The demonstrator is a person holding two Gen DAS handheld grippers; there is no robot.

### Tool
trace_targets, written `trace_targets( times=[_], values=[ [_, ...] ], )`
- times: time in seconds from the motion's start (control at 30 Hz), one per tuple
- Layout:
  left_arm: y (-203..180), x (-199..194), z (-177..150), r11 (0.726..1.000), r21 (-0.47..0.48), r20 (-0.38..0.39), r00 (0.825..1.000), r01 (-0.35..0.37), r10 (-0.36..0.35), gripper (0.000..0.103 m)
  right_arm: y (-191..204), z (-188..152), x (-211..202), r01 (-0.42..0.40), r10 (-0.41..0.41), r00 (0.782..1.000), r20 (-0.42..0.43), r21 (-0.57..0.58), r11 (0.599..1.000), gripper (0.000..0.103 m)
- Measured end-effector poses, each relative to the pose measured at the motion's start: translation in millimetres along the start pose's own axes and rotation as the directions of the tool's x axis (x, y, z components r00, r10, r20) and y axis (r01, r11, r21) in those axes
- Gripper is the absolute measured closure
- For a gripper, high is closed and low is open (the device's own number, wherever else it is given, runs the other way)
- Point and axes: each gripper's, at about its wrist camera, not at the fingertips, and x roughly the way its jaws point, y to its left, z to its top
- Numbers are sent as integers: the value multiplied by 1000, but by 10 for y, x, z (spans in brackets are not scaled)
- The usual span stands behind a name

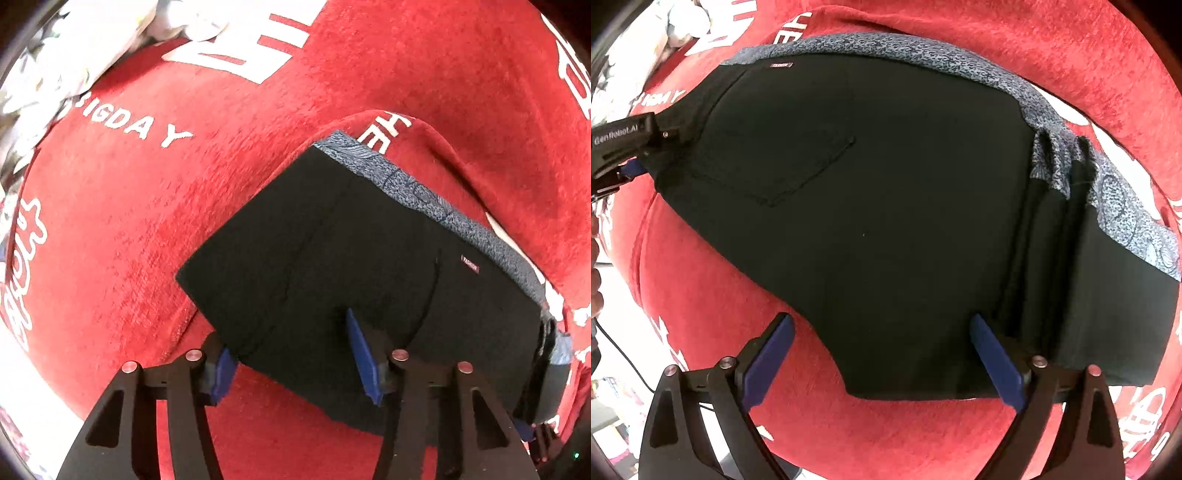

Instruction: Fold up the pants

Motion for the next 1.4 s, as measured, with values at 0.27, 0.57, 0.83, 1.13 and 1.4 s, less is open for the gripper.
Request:
trace_targets(
  times=[0.27, 0.57, 0.83, 1.13, 1.4],
  values=[
    [71, -9, -1, 1000, -16, -6, 1000, 12, -12, 47, -9, 14, 49, 17, -17, 1000, -5, -3, 1000, 6],
    [78, 0, -5, 1000, -15, -6, 1000, 13, -13, 47, 37, 19, 111, 23, -23, 1000, -5, -4, 1000, 6],
    [74, -4, 8, 1000, -14, -7, 1000, 12, -12, 47, 28, 27, 111, 23, -24, 1000, -5, -5, 1000, 5],
    [373, 60, -42, 958, -147, 8, 969, 246, -248, 21, 25, 29, 103, 20, -20, 1000, -2, -2, 1000, 5],
    [587, 137, -43, 881, -280, 37, 921, 381, -387, 28, -50, 62, 18, -7, 7, 1000, 12, 11, 1000, 6]
  ],
)
